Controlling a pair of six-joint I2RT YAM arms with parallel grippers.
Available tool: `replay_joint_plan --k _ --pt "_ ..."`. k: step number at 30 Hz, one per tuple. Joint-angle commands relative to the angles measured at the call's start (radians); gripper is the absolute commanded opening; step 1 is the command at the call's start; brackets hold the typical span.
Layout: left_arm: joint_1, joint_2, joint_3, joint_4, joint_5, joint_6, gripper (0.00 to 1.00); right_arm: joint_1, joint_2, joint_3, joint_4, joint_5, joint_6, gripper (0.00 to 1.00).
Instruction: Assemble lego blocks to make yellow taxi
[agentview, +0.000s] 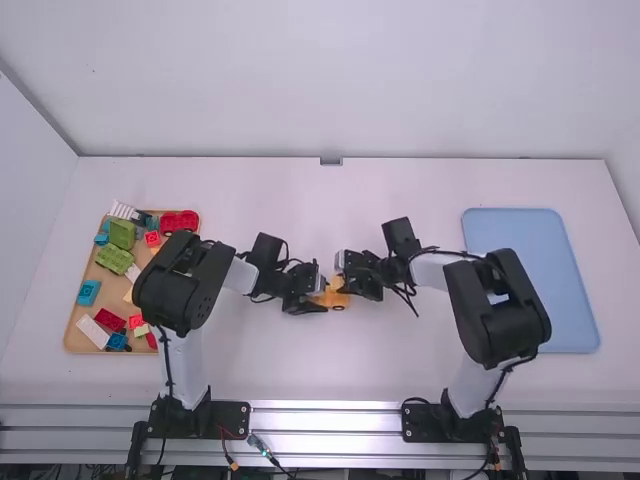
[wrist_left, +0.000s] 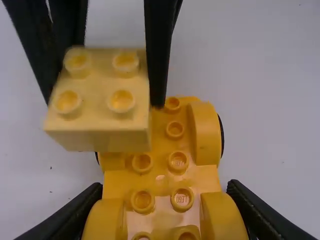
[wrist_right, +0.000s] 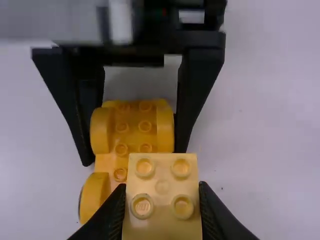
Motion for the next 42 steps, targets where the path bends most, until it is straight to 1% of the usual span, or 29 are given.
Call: replay_joint_plan --k 1,7,10,12,19,21,25,28,31,42 --pt "-0.006 0.024 -0.025 -0.013 -0.050 0.029 0.50 -0.007 -0.076 0.006 -0.021 -0.034 -0.027 0.00" --pt "-0.006 0.024 -0.025 -0.006 -0.050 0.030 0.50 -0.007 -0.079 -0.050 -0.023 -0.050 -0.023 0.00" --pt "-0.006 0.024 -0.025 -0.007 -0.050 0.029 0.50 -0.007 -0.079 -0.077 0.020 -0.063 0.005 0.00" --pt "-0.006 0.024 -0.025 -0.007 -0.050 0.029 0.50 -0.007 -0.078 -0.102 0.076 -0.041 0.068 0.00" --pt "-0.006 0.024 -0.025 -0.007 -0.050 0.029 0.50 -0.007 -0.078 -0.164 0.177 -0.042 0.122 0.00" --pt "-0.006 0.024 -0.025 -0.007 -0.050 0.029 0.52 -0.007 -0.066 -0.164 0.193 -0.042 0.135 0.00" --pt "-0.005 0.024 -0.025 -0.007 -0.050 0.029 0.50 -0.002 -0.035 -0.137 0.174 -0.041 0.132 0.00" --pt "-0.006 0.024 -0.025 -0.007 -0.050 0.029 0.50 0.021 -0.013 -0.113 0.146 -0.042 0.124 0.00" --pt "-0.006 0.024 -0.025 -0.008 -0.050 0.029 0.49 0.026 0.000 -0.100 0.145 -0.024 0.121 0.00" --pt "-0.011 0.024 -0.025 -0.007 -0.050 0.029 0.49 0.027 0.001 -0.101 0.150 0.016 0.097 0.00"
